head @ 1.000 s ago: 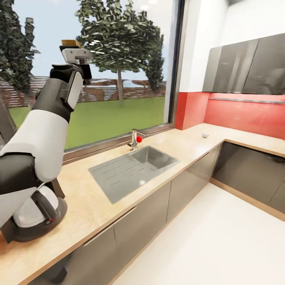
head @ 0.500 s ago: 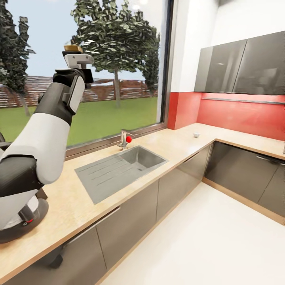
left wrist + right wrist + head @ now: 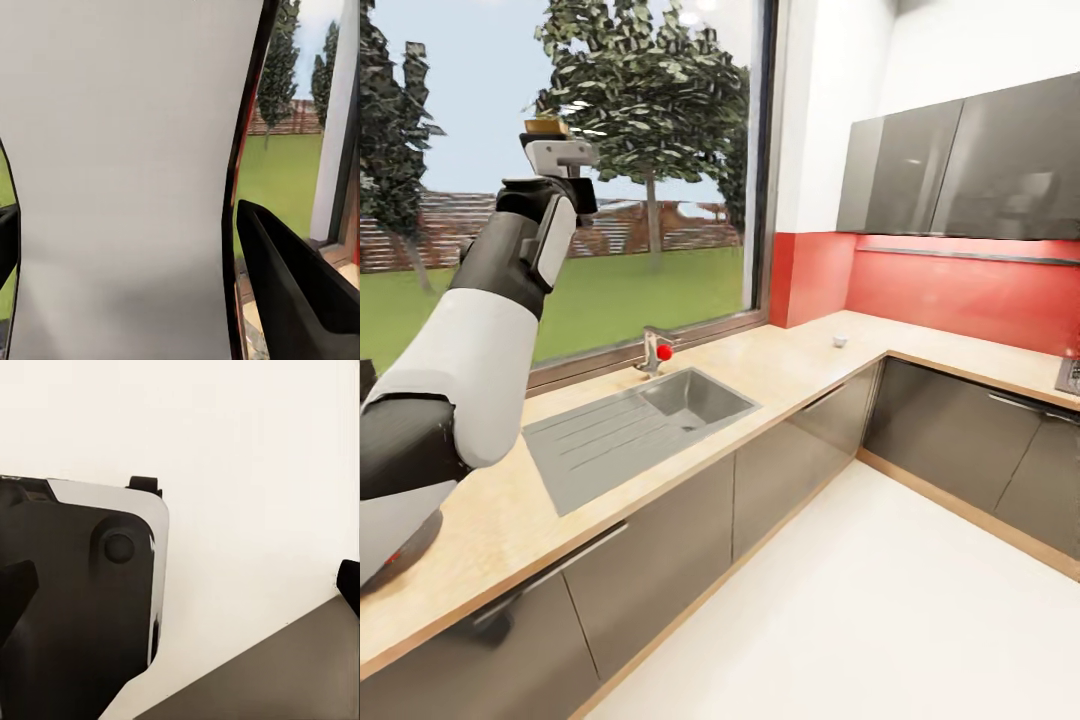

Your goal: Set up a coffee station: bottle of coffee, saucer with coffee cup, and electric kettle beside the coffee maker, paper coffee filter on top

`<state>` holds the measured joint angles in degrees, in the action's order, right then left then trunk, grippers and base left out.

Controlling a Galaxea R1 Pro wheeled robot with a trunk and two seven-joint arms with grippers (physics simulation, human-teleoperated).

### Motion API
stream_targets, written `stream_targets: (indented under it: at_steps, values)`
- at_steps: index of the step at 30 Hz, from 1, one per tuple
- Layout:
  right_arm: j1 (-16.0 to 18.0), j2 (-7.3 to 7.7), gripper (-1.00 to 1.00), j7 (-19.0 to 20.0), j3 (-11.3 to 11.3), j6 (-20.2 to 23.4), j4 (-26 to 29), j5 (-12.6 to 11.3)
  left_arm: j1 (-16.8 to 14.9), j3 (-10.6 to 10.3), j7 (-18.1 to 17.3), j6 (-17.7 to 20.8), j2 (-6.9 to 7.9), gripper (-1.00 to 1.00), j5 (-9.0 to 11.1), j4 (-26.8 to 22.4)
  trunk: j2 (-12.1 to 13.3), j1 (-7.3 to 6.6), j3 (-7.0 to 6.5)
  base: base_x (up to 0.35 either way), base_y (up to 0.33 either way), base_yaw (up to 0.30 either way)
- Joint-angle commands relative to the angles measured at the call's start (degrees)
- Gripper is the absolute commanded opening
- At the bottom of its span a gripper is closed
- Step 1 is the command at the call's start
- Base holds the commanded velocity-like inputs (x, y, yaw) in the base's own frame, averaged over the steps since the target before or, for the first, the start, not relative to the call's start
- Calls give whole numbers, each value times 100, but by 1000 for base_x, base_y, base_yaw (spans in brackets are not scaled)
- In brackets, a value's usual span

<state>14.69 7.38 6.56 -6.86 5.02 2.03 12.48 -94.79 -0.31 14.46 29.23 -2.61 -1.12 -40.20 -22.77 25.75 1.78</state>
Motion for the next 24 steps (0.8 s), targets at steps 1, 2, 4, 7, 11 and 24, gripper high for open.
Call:
stream_targets:
  at_steps: [1, 2, 4, 7, 11, 24]
  values:
    - [0, 1, 100, 29, -50, 34, 15, 55, 72, -7, 13, 27, -3, -100, -36, -19, -14, 4, 13, 0, -267, 0]
    - [1, 1, 100, 29, -51, 32, 16, 54, 187, -14, 13, 22, -5, -100, -36, -44, -14, 4, 13, 0, -247, 0]
    - [3, 1, 100, 29, -52, 30, 17, 54, 464, -27, 8, -5, -18, -100, -37, -113, -14, 4, 13, 0, -190, 0]
    - [3, 1, 100, 29, -52, 28, 17, 53, 853, -29, -13, -25, -43, -100, -37, -277, -14, 4, 13, 0, -96, 0]
    - [2, 1, 100, 29, -52, 25, 20, 53, 1633, -38, -44, -64, -56, -100, -37, -598, -14, 4, 13, 0, -21, 0]
    - [5, -84, 100, 31, -54, 16, 32, 1, 4271, -21, -1133, -81, 35, -100, -95, -2878, -14, 4, 13, 0, -1, 0]
